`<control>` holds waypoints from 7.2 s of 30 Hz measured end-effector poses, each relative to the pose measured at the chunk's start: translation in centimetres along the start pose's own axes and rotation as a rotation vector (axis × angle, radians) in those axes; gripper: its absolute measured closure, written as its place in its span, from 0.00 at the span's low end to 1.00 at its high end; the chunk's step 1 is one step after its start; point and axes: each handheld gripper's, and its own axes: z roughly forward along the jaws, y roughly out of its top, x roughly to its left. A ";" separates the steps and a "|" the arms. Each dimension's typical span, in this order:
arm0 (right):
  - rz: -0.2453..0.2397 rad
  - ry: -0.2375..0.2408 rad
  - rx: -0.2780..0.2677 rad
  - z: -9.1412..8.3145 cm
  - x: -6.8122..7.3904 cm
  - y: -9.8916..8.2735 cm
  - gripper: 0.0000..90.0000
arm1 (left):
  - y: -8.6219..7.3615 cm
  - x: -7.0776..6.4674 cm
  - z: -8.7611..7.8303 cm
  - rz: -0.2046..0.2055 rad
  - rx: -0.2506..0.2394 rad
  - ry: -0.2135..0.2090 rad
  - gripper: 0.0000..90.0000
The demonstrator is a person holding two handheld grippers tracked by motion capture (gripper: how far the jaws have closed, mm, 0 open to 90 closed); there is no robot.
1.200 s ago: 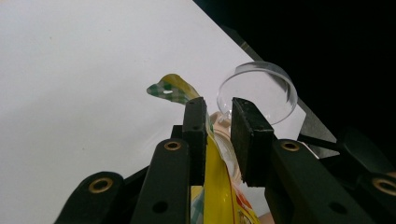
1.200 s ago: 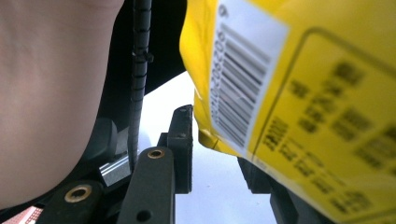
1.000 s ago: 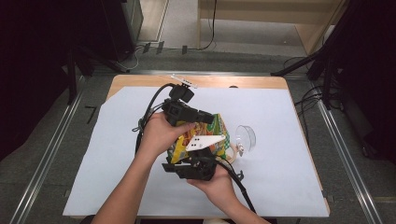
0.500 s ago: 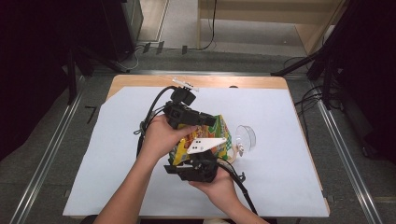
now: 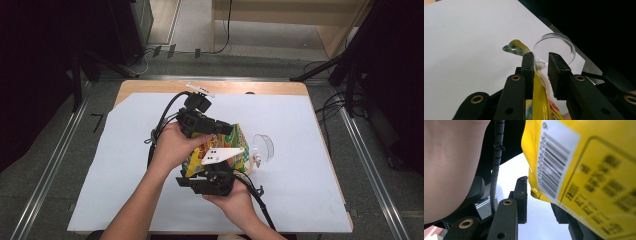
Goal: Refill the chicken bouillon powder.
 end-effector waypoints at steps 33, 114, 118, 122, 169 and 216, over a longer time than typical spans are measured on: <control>-0.012 -0.008 -0.014 -0.1 0.3 -0.1 0.79 | 0.1 -0.1 -0.2 0.002 0.005 -0.004 0.84; 0.001 -0.012 -0.012 -0.1 0.3 -0.3 0.80 | 0.0 -0.2 0.2 -0.014 0.011 0.004 0.83; -0.001 -0.014 -0.012 -0.1 0.3 -0.3 0.80 | 0.0 0.1 0.2 -0.020 0.010 -0.002 0.83; -0.009 -0.016 -0.007 -0.1 0.2 -0.1 0.80 | 0.1 -0.1 0.1 -0.014 0.005 0.005 0.83; -0.018 -0.015 0.002 0.0 -0.2 0.2 0.81 | 0.4 0.1 0.1 -0.009 0.002 0.002 0.83; -0.035 -0.025 -0.001 0.4 0.0 0.2 0.81 | -0.3 -0.2 -0.5 -0.008 -0.031 0.030 0.83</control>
